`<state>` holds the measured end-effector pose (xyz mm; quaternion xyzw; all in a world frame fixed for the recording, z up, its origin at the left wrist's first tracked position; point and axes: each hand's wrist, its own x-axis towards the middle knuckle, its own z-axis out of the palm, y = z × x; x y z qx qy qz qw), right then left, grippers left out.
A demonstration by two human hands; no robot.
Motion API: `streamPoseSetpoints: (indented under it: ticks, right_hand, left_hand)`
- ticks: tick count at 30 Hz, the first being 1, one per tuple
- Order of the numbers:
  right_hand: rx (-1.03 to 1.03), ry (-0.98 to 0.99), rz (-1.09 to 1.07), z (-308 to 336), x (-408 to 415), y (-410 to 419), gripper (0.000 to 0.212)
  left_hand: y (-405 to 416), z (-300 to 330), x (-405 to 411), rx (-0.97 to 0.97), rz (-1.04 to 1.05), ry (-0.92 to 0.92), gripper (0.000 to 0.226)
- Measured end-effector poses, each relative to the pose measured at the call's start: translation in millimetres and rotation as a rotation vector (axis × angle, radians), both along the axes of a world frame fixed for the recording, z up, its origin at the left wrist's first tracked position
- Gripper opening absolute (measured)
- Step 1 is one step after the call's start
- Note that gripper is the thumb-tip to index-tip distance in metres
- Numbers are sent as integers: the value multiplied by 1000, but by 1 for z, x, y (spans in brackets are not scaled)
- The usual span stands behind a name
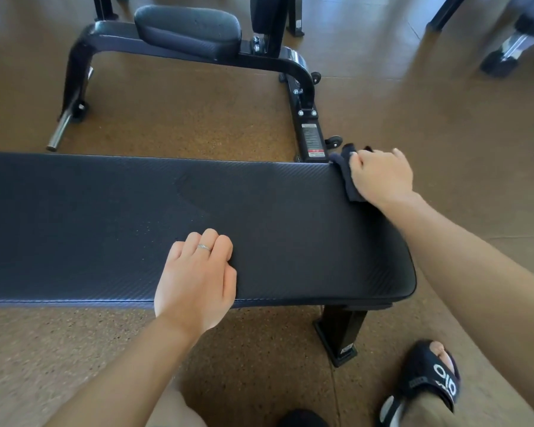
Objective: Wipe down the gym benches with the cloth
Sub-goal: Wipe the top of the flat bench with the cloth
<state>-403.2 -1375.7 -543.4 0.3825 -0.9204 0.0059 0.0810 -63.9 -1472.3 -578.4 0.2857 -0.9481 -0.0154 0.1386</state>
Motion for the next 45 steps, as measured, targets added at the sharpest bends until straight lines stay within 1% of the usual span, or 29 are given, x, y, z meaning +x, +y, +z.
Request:
streamPoseSetpoints:
  ticks: [1, 2, 3, 4, 5, 6, 7, 9, 11, 13, 16, 17, 19, 21, 22, 23, 25, 28, 29, 31, 32, 33, 35, 36, 38, 40, 42, 43, 45]
  right_hand:
    - [-49, -3, -41, -2, -7, 6, 65]
    - [-83, 28, -49, -4, -6, 8, 65]
    - [-122, 85, -26, -5, 5, 5, 57]
    - [-148, 139, -3, -4, 20, -2, 43]
    - [-184, 150, 36, -3, 37, -15, 27]
    - [-217, 161, 117, -3, 56, -30, 16]
    - [-227, 145, 188, -4, 75, -48, 13]
    - [-230, 70, 272, -11, 113, -78, 26]
    - [-238, -21, 374, -19, 148, -87, 39]
    - [-249, -92, 449, -21, 170, -67, 41]
    - [-248, 44, 528, -17, 156, -21, 40]
    - [-242, 101, 512, -15, 137, -12, 37]
    - [-223, 179, 339, -12, 93, 0, 31]
    - [-232, 87, 87, -8, 73, 5, 37]
    - [-229, 51, 20, -9, 79, 0, 41]
    - [-230, 46, 0, -12, 94, -7, 43]
    - [-269, 40, 85, -15, 142, -19, 42]
    - [-311, -88, 319, -17, 200, -6, 42]
    - [-312, -91, 368, -14, 201, 2, 43]
    - [-278, -28, 390, -15, 180, 18, 43]
    - [-266, 6, 355, -16, 161, 25, 43]
    - [-240, 18, 276, -15, 139, 31, 43]
    - [-211, -30, 46, -8, 109, 44, 42]
    - [-227, -42, -69, -8, 109, 45, 42]
    - [-273, -23, -143, -11, 138, 36, 42]
    - [-296, -28, -30, -13, 186, 29, 45]
    - [-296, -95, 102, -16, 228, 34, 45]
    - [-295, -116, 145, -17, 238, 40, 46]
    - [-251, -110, 234, -15, 231, 50, 50]
  left_hand:
    - [0, 0, 0, -4, 5, 2, 17]
    - [1, 0, -1, -8, 7, 5, 17]
    - [1, -1, -1, -13, 7, 6, 18]
    - [2, -1, -1, -17, 6, 4, 18]
    - [3, -1, -1, -19, 5, -1, 19]
    - [3, -1, -1, -22, 5, -6, 19]
    - [2, -1, -1, -24, 4, -11, 18]
    - [2, -1, 0, -23, -4, -16, 16]
    - [2, 1, 1, -19, -12, -21, 17]
    - [1, 2, 1, -14, -15, -27, 18]
    - [2, 2, 1, -6, -2, -13, 16]
    - [3, 2, 1, -6, 3, -10, 16]
    - [2, 0, 0, -12, 10, -10, 16]
    - [3, -1, 1, -21, 15, -12, 17]
    - [3, -2, 0, -26, 17, -12, 17]
    - [2, -2, 0, -28, 16, -13, 17]
    - [2, -1, 0, -23, 9, -21, 16]
    - [1, 0, 1, -22, -6, -35, 18]
    - [1, 1, 1, -21, -11, -33, 18]
    - [1, 1, 2, -16, -13, -20, 17]
    - [1, 1, 1, -12, -10, -15, 16]
    - [1, 0, 1, -9, -5, -7, 17]
    - [1, -1, 0, -7, 8, 13, 18]
    - [1, -2, 1, -9, 11, 23, 19]
    - [2, -3, 1, -14, 5, 39, 22]
    - [2, -2, 1, -8, -9, 29, 23]
    - [2, -2, 2, -13, -8, 10, 20]
    - [1, -2, 2, -16, -12, 6, 19]
    - [0, -3, 3, -12, -26, 13, 18]
